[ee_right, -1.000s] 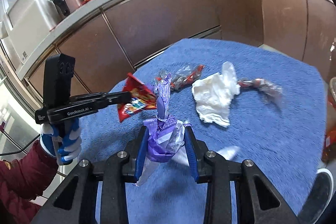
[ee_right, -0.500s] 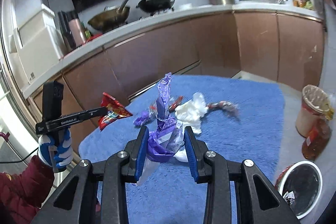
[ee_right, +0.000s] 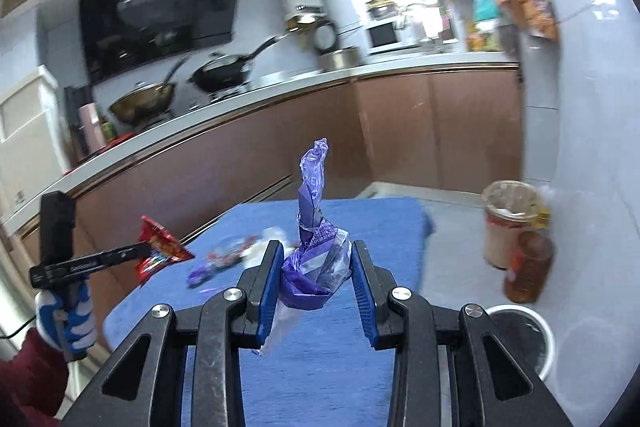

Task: Collect trash
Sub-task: 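Carry the red chip bag and purple wrappers over the steel bin, then open both tools to drop the wrappers into the bin, then return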

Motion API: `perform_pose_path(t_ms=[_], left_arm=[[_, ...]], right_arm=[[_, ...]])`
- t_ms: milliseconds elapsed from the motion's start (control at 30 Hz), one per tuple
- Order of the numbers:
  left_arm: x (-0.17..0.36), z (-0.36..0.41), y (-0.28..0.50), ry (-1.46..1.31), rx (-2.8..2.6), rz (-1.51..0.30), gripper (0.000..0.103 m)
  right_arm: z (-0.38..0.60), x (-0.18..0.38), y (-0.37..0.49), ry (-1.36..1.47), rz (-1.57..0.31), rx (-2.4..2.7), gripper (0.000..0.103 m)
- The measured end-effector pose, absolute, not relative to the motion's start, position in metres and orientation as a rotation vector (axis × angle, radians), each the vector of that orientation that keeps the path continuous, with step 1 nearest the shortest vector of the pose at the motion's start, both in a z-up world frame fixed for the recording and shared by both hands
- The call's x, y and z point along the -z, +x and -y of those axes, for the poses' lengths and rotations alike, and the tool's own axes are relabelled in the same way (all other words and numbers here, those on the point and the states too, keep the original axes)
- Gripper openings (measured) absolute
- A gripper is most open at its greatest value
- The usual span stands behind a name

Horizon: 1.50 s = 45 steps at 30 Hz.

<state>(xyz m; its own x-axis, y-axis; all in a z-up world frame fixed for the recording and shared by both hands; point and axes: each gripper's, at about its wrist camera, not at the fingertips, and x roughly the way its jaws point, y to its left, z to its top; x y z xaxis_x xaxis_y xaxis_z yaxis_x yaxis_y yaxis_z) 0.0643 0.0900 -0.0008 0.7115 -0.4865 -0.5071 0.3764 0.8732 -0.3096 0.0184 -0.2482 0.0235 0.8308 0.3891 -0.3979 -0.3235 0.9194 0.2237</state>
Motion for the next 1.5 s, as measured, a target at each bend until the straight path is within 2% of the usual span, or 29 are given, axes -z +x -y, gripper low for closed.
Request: perform_pose_path(t_ms=[500, 800, 1200, 1267, 1333, 1433, 1500], left_arm=[[0.033, 0.106, 0.163, -0.048, 0.755, -0.78, 0.002], [0.097, 0.237, 0.228, 0.033, 0.835, -0.946, 0.002], [0.176, 0.318, 0.28, 0.008, 0.827, -1.122, 0.005], [0.187, 0.325, 0.285, -0.007, 0.825, -1.149, 0.009], [0.193, 0.329, 0.289, -0.022, 0.832, -1.166, 0.014], [0.196, 0.327, 0.29, -0.043, 0.842, -1.168, 0.027], [0.192, 0.324, 0.288, -0.046, 0.845, -1.162, 0.029]], right_arm=[[0.333, 0.029, 0.04, 0.157, -0.478, -0.006, 0.032], [0.39, 0.101, 0.081, 0.18, -0.587, 0.186, 0.032], [0.432, 0.157, 0.116, 0.188, -0.663, 0.325, 0.035], [0.437, 0.165, 0.119, 0.193, -0.675, 0.344, 0.038], [0.439, 0.168, 0.12, 0.202, -0.68, 0.359, 0.045], [0.442, 0.171, 0.118, 0.211, -0.682, 0.373, 0.047], [0.443, 0.171, 0.116, 0.216, -0.68, 0.374, 0.048]])
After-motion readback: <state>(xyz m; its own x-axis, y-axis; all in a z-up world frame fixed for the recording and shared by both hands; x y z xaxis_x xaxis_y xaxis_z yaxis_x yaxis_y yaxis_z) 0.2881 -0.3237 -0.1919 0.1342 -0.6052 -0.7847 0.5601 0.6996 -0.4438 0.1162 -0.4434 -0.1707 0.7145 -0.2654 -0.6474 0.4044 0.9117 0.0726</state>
